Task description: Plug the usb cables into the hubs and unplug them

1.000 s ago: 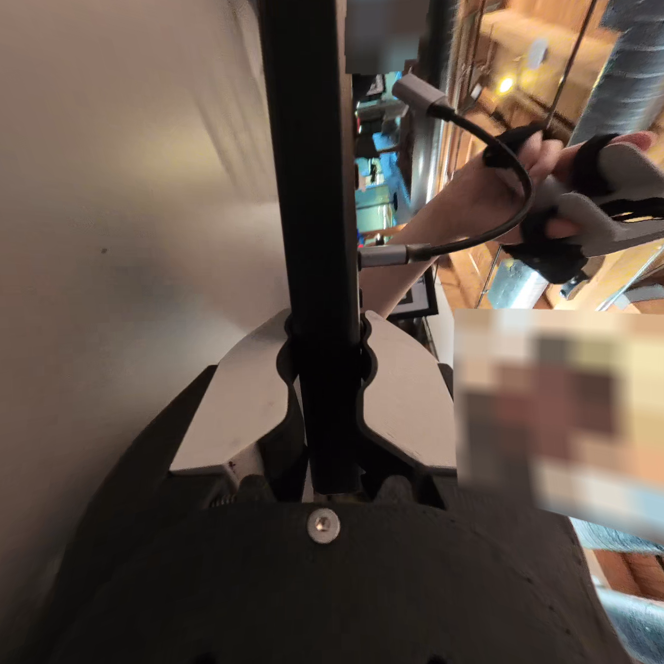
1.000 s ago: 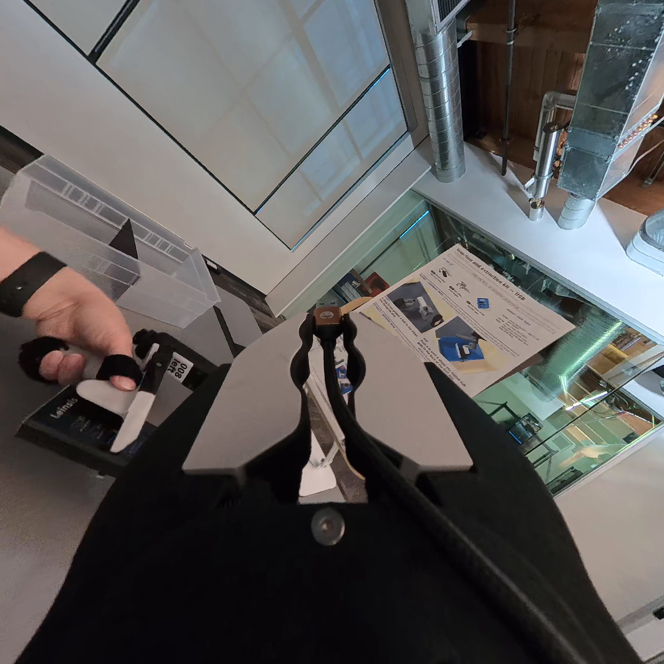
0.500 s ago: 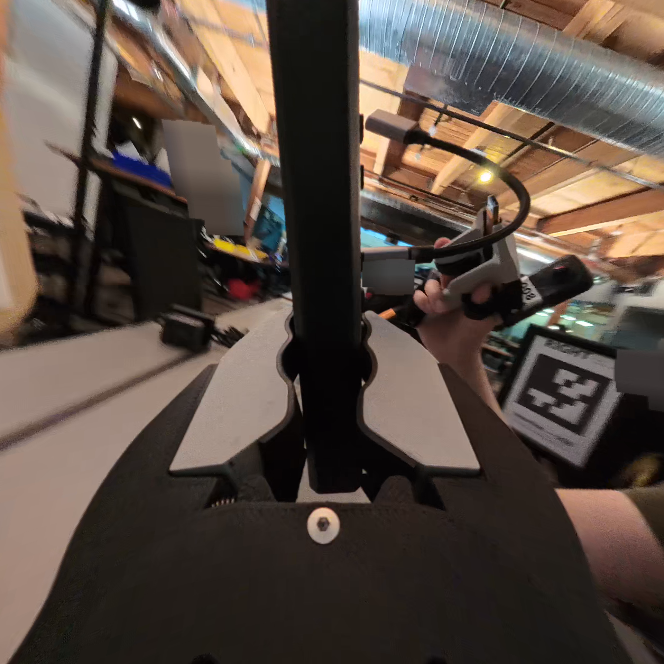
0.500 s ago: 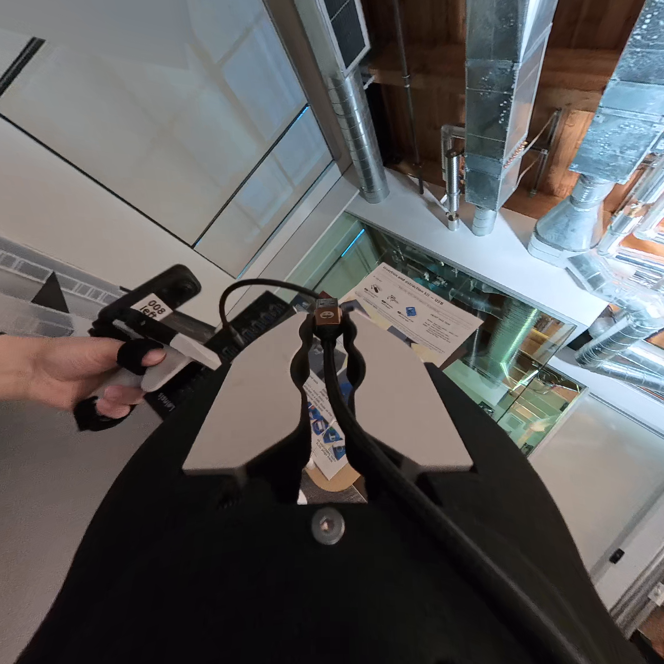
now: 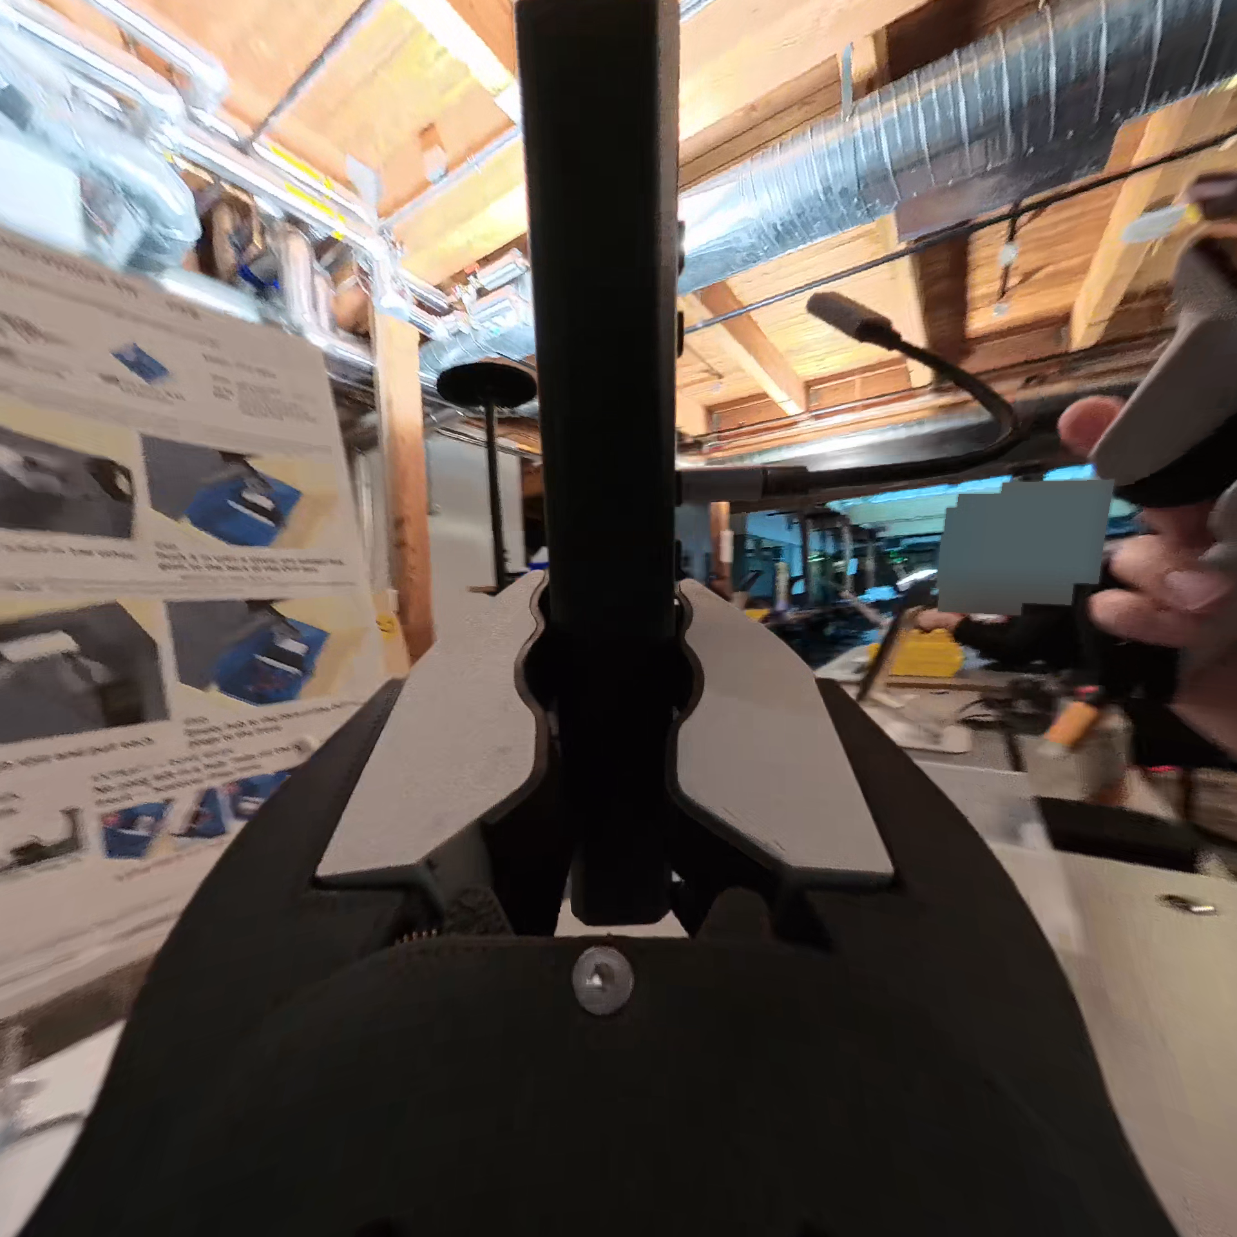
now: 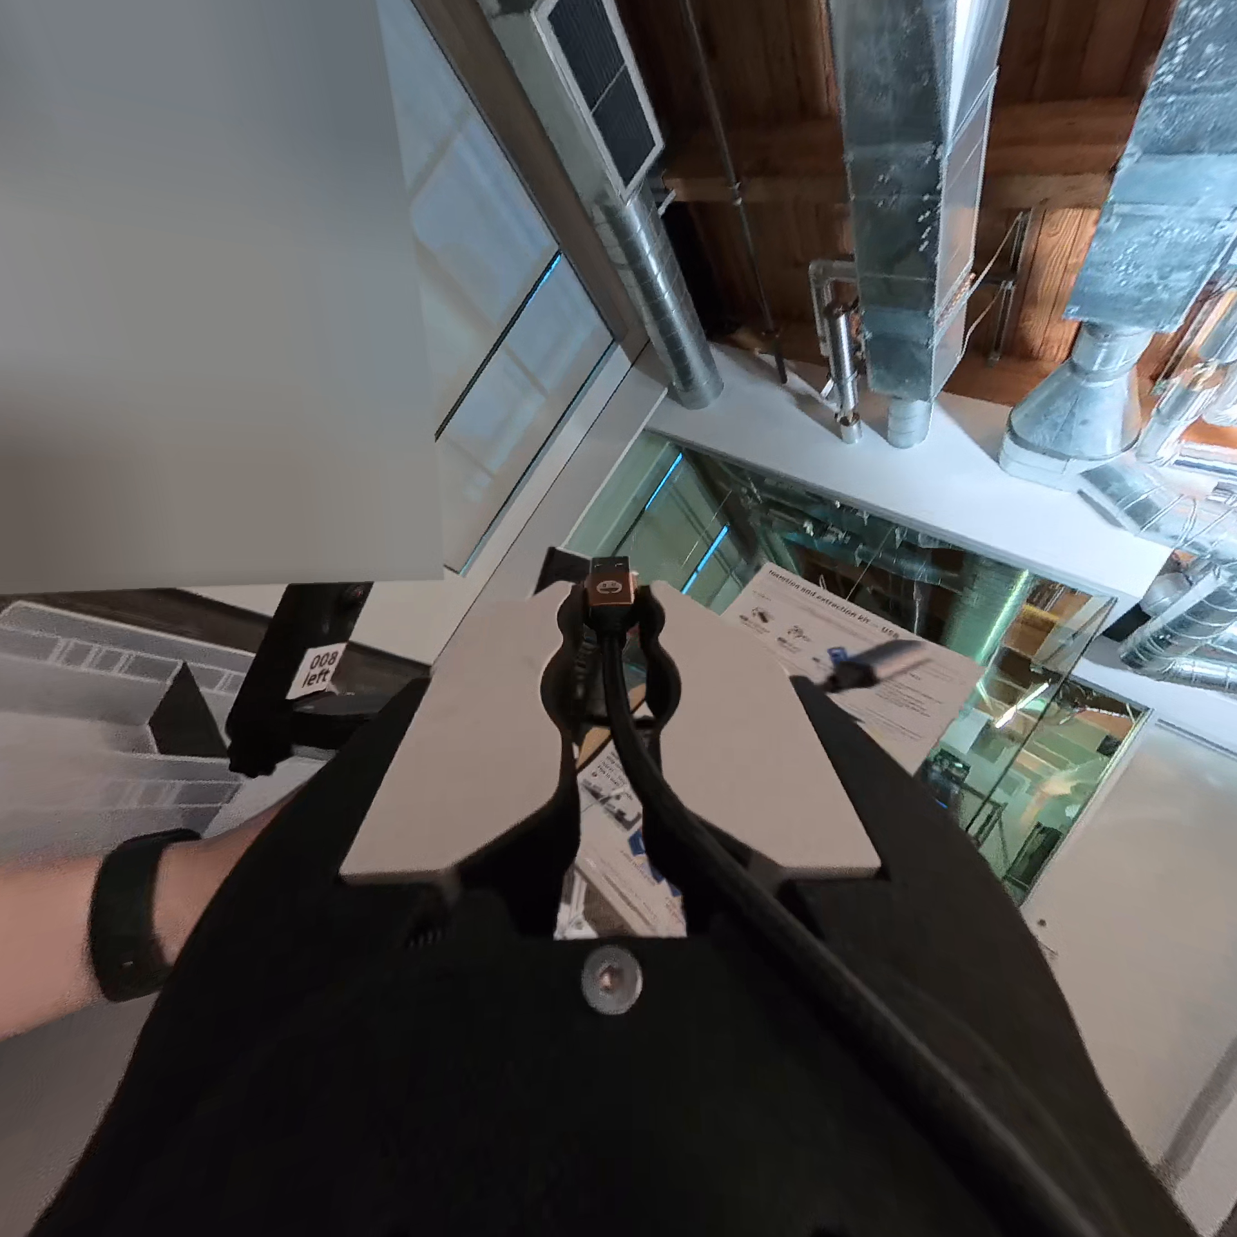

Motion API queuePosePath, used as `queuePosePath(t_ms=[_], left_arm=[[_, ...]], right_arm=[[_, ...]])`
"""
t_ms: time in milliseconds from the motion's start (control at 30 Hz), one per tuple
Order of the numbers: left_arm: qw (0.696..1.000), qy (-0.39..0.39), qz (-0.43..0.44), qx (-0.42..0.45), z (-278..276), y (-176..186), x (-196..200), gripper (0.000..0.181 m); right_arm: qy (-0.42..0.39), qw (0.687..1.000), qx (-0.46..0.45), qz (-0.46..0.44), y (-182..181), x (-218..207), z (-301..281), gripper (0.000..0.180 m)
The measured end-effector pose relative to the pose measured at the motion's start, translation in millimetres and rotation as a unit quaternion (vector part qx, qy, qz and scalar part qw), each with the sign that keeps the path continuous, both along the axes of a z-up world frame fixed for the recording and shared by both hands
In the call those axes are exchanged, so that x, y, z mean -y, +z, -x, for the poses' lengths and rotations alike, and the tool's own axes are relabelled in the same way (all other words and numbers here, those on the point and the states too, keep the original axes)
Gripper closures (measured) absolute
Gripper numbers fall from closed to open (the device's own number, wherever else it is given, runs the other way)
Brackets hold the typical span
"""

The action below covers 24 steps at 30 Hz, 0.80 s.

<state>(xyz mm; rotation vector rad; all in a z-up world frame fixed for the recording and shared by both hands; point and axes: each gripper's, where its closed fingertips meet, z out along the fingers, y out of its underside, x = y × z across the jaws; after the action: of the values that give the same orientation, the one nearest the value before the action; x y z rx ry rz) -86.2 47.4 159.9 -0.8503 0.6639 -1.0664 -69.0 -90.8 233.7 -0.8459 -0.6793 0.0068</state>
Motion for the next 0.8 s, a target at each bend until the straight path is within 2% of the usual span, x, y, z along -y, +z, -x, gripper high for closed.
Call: queuePosePath(t_ms=[100, 267, 567, 667, 800], left_arm=[[0.996, 0.058, -0.065, -0.014, 6, 5, 8, 0.152], [0.990, 0.086, -0.106, -0.031, 4, 6, 18, 0.153], [0.988, 0.077, -0.117, -0.058, -12, -1, 26, 0.152], [0.991, 0.070, -0.106, -0.052, -14, -2, 25, 0.151], [0.992, 0.072, -0.092, -0.039, -11, -2, 21, 0.152]], right_arm=[[-0.026, 1.000, 0.011, 0.005, -4, 0, 18, 0.164], [-0.064, 0.997, 0.005, 0.033, -10, -11, 20, 0.164], [-0.020, 0.987, -0.074, 0.140, -23, -41, -12, 0.164], [0.022, 0.980, -0.099, 0.174, -30, -52, -16, 0.164], [0.066, 0.975, -0.118, 0.176, -33, -57, -10, 0.165]])
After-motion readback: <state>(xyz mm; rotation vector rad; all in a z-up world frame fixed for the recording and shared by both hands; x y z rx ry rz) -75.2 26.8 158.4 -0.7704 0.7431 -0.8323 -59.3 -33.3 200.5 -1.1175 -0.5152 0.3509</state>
